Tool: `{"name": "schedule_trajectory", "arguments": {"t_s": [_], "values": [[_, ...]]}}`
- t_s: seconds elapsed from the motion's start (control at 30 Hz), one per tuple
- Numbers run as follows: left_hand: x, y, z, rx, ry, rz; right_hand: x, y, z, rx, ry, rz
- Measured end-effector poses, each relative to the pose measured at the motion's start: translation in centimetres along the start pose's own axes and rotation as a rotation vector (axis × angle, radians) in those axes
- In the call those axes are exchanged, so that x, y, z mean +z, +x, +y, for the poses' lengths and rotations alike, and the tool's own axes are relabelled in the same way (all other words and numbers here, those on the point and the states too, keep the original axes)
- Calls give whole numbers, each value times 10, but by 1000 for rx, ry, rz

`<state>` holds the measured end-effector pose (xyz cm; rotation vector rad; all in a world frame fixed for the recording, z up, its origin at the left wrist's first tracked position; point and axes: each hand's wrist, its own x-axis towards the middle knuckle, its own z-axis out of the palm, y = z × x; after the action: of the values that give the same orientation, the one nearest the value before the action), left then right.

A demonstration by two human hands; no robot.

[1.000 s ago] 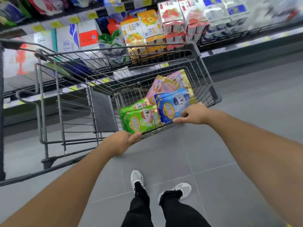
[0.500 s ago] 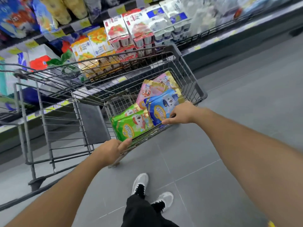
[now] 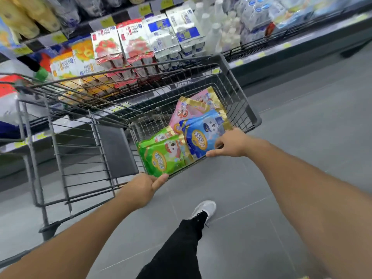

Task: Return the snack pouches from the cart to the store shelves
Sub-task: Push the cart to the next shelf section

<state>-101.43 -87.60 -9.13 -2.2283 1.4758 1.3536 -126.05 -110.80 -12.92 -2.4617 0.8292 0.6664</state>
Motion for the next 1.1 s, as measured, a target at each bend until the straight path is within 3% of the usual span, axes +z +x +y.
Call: {"name": "schedule_trajectory", "arguments": {"t_s": [1.1], "values": [[49, 193, 494, -73, 35, 30, -73, -126, 511, -9, -55, -14]]}}
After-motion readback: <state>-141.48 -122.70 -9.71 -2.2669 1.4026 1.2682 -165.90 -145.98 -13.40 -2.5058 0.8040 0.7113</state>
